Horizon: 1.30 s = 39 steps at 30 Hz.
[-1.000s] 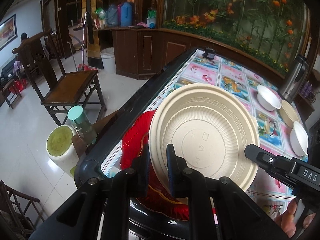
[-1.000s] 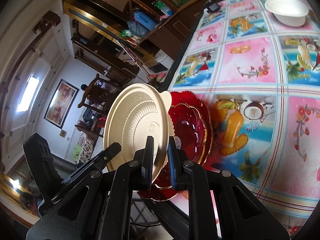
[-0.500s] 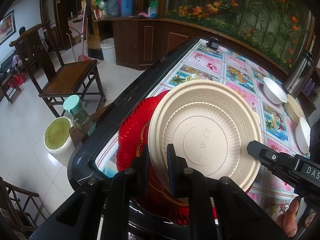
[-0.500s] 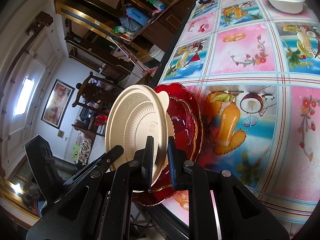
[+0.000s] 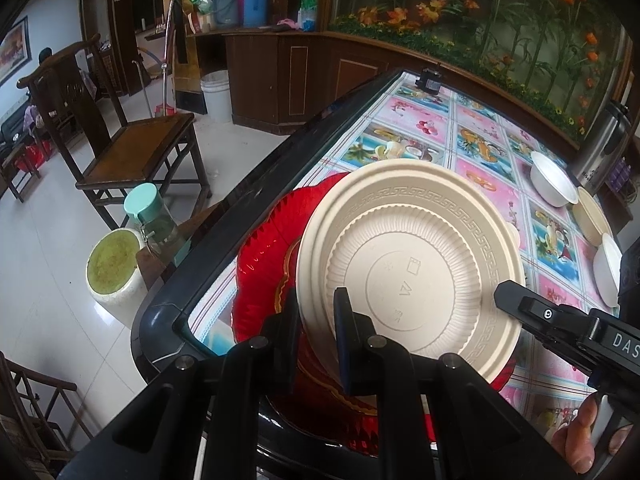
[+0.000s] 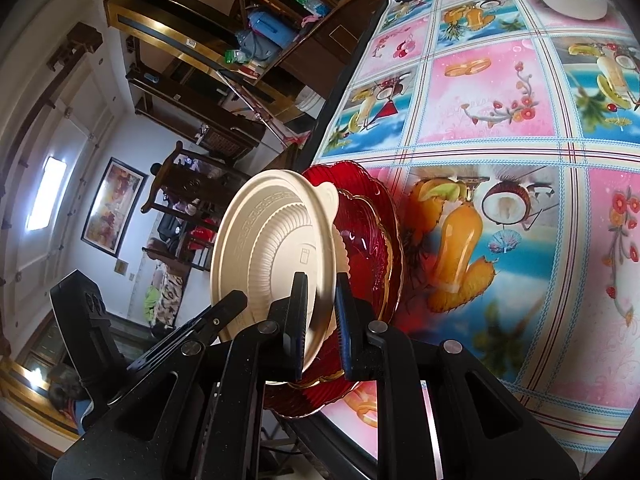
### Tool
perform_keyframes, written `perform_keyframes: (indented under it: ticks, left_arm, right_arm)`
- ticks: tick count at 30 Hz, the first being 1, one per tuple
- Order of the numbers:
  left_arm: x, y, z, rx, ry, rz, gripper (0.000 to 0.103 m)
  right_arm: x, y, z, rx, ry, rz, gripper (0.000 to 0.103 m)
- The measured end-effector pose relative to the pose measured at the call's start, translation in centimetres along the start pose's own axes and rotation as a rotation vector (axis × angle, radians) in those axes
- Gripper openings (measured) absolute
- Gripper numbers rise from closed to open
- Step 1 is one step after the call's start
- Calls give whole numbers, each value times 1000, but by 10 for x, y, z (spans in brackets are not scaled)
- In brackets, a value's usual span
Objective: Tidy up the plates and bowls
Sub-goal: 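Lower the beige bowl onto the red plates and open both grippers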
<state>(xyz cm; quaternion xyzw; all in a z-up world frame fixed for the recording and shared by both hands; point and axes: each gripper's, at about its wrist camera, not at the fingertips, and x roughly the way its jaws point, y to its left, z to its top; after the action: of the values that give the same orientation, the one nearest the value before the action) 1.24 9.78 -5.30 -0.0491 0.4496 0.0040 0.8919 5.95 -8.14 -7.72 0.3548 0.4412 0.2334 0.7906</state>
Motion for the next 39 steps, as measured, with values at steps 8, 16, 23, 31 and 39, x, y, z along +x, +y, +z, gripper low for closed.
perform_keyframes:
  ticks: [8, 16, 23, 31, 39]
  left_arm:
    - [7, 1, -2, -2, 22, -3, 16]
    - [3, 1, -2, 11, 2, 28, 19]
    - [-13, 6, 1, 15, -68, 82, 49]
    - [-16, -3, 5, 32, -90, 95, 49]
    - [-26, -32, 3, 105, -117, 86, 50]
  right_arm:
    - [6, -4, -2, -5, 9, -20, 15]
    - [4, 9, -7, -117, -24, -95, 18]
    - [-18, 18, -3, -203, -93, -120, 37]
    - [-50, -2, 4, -178, -199, -143, 37]
    - [-82, -30, 10, -130, -279, -183, 37]
